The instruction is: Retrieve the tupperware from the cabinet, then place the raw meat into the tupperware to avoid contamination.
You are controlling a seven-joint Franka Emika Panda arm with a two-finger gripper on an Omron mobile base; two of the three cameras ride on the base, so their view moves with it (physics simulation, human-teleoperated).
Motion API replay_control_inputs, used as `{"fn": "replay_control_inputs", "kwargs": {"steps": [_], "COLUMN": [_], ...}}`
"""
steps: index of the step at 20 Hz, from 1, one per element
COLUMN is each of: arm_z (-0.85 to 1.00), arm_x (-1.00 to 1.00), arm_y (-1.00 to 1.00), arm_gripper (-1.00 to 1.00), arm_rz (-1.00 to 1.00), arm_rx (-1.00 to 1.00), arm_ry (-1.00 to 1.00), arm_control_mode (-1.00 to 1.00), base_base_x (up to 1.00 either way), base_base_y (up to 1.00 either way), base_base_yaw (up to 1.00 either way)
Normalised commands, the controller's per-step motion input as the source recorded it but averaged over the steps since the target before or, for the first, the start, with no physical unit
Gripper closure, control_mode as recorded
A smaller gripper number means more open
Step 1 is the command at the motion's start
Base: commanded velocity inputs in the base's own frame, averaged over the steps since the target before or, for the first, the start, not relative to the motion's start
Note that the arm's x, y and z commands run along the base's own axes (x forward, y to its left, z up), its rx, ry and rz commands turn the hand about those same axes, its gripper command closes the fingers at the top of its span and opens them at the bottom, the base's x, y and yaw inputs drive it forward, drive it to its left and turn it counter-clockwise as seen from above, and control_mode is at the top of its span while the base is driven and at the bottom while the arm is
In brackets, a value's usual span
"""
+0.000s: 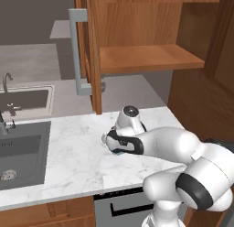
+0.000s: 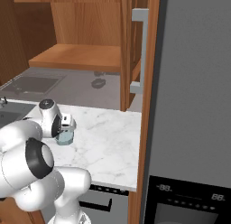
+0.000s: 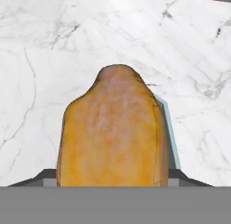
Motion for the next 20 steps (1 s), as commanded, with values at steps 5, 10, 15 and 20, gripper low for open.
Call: {"fn": "replay_control_inputs", "kwargs": {"steps": [5, 10, 15, 20], "arm_z": [-0.10, -0.07, -0.12, -0.01], "arm_x": [0.14, 0.06, 0.01, 0.00], "arm_y": [-0.04, -0.02, 0.00, 0.00], "arm_gripper": [1.00, 1.00, 1.00, -1.00], "arm_rz": [0.00, 0.00, 0.00, 0.00], "arm_rx": [0.00, 0.00, -0.02, 0.00], "arm_ry": [0.00, 0.00, 0.00, 0.00], "arm_control_mode": [-1.00, -1.00, -1.00, -1.00], "base_base_x": [0.00, 0.00, 0.00, 0.00], "base_base_y": [0.00, 0.00, 0.00, 0.00], "base_base_yaw": [0.00, 0.00, 0.00, 0.00]}}
